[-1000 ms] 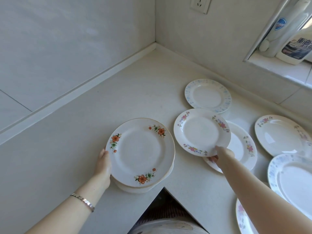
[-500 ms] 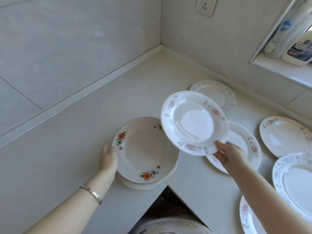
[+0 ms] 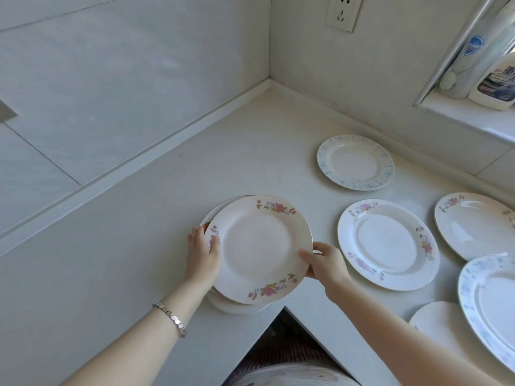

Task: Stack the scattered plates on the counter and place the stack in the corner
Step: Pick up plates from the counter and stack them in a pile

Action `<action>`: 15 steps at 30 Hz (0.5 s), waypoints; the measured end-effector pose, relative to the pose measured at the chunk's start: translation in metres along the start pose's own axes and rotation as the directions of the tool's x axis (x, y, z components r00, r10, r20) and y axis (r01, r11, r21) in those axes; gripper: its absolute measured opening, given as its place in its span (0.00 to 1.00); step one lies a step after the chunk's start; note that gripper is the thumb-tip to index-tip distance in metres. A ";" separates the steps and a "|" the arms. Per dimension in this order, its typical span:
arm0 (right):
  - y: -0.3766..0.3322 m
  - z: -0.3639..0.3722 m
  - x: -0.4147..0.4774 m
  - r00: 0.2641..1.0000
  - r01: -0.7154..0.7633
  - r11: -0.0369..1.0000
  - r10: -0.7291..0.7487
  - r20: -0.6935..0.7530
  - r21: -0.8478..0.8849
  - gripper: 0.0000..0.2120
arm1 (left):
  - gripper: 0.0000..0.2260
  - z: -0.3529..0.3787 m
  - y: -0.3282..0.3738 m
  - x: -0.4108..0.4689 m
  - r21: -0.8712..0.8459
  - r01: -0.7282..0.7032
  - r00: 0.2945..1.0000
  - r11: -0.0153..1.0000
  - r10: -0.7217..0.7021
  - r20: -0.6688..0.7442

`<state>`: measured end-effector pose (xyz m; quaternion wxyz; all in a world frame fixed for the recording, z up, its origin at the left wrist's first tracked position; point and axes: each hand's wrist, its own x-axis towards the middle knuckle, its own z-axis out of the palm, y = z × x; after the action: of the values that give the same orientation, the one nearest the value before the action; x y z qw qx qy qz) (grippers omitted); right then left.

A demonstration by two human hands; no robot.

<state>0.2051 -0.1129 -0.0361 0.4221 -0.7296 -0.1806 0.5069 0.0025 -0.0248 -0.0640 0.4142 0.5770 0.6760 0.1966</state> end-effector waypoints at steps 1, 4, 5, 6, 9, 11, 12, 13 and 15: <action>0.000 0.001 0.000 0.999 0.032 0.997 -0.033 -0.008 -0.076 0.05 | 0.23 0.001 -0.001 0.000 0.021 0.001 1.000 1.000 -0.001 0.003; 0.002 0.004 -0.003 0.987 0.139 0.918 -0.159 -0.022 -0.372 0.05 | 0.22 0.003 -0.003 0.002 0.082 -0.010 1.000 0.997 0.010 -0.002; 0.004 0.005 -0.004 0.982 0.159 0.881 -0.189 -0.022 -0.445 0.05 | 0.23 0.004 -0.004 0.003 0.091 -0.004 1.000 0.996 0.004 0.000; 0.007 0.007 -0.003 0.979 0.167 0.853 -0.202 -0.017 -0.494 0.06 | 0.23 0.004 -0.004 0.002 0.100 -0.002 1.000 0.995 0.002 0.001; 0.014 0.014 0.000 0.978 0.164 0.801 -0.210 -0.014 -0.576 0.12 | 0.23 0.005 -0.005 0.003 0.112 -0.017 1.000 0.994 0.019 -0.019; 0.015 0.016 0.002 0.972 0.176 0.787 -0.233 -0.021 -0.591 0.14 | 0.23 0.004 -0.005 0.003 0.120 -0.024 0.999 0.993 0.028 -0.031; 0.015 0.015 0.005 0.971 0.185 0.786 -0.240 -0.016 -0.590 0.15 | 0.23 0.004 -0.004 0.003 0.128 -0.028 0.999 0.991 0.032 -0.034; 0.015 0.014 0.008 0.971 0.193 0.777 -0.240 0.000 -0.599 0.17 | 0.23 0.004 -0.004 0.002 0.141 -0.033 0.999 0.989 0.039 -0.038; 0.014 0.008 0.013 0.983 0.154 0.819 -0.184 0.002 -0.553 0.21 | 0.23 0.005 -0.004 0.002 0.178 -0.035 0.998 0.983 0.044 -0.047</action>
<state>0.2012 -0.1092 -0.0559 0.2418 -0.8140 -0.3719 0.3750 0.0045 -0.0255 -0.0704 0.3400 0.6196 0.6895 0.1585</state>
